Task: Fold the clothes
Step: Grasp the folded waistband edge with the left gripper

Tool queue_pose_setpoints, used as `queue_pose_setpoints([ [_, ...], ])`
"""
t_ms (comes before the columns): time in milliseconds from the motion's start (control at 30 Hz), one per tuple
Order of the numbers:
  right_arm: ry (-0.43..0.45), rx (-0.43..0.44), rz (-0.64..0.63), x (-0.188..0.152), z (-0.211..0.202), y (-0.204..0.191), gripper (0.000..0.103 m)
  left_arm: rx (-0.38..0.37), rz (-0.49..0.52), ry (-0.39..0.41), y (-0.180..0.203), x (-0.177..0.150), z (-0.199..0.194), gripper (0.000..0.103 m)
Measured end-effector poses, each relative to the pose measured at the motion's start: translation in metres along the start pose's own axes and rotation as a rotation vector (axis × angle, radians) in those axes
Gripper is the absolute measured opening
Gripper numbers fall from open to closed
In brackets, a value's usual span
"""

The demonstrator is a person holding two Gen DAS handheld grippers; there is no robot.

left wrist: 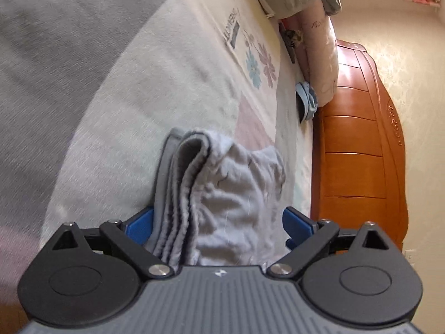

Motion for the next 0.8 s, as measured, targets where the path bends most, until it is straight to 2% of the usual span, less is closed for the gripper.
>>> queue_pose_setpoints([
  [167, 0.015, 0.017, 0.08, 0.0, 0.004, 0.009, 0.087, 0.028, 0.076, -0.026, 0.011, -0.003, 0.013, 0.1],
  [300, 0.022, 0.044, 0.131, -0.006, 0.002, 0.017, 0.088, -0.012, 0.05, -0.062, 0.002, -0.011, 0.006, 0.1],
  [400, 0.025, 0.063, 0.189, -0.013, 0.002, 0.035, 0.089, -0.039, 0.026, -0.061, -0.002, -0.01, 0.001, 0.1],
  [633, 0.017, 0.136, 0.368, -0.028, 0.011, 0.098, 0.093, -0.023, 0.037, -0.034, 0.0, -0.011, 0.003, 0.101],
  [800, -0.021, 0.318, 0.434, -0.035, 0.029, 0.113, 0.097, 0.003, 0.042, -0.003, 0.002, -0.014, 0.003, 0.101],
])
Point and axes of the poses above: each gripper's, at about its wrist camera, not at the fingertips, and z roughly the way its jaws point, y to its right, x to its top, the point moved 9 cm from there along z, roughly the way its jaws point, and after that the axes turned 15 degrees about -z, right-handed, at the moved point
